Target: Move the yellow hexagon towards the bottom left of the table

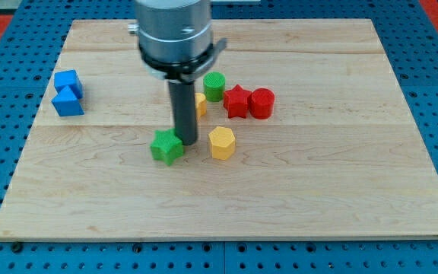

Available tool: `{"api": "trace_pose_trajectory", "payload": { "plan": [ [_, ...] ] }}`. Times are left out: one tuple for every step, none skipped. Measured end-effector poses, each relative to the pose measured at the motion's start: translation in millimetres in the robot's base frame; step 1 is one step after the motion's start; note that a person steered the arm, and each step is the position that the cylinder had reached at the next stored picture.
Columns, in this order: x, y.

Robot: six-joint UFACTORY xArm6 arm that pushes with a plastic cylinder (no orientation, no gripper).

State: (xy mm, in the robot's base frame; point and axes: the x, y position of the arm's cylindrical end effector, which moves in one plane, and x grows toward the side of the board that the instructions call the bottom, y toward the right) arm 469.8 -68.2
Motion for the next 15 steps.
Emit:
{"api": "trace_pose_trajectory", "payload": {
  "plan": [
    [-45,-40],
    [-75,-17],
    [-58,40],
    [-13,82],
    [-13,95],
    [-5,94],
    [20,55],
    [38,31],
    [48,66],
    [75,35],
    [70,-40],
    [42,-53],
    [34,-100],
    [41,-155],
    [43,-175]
  ]
}}
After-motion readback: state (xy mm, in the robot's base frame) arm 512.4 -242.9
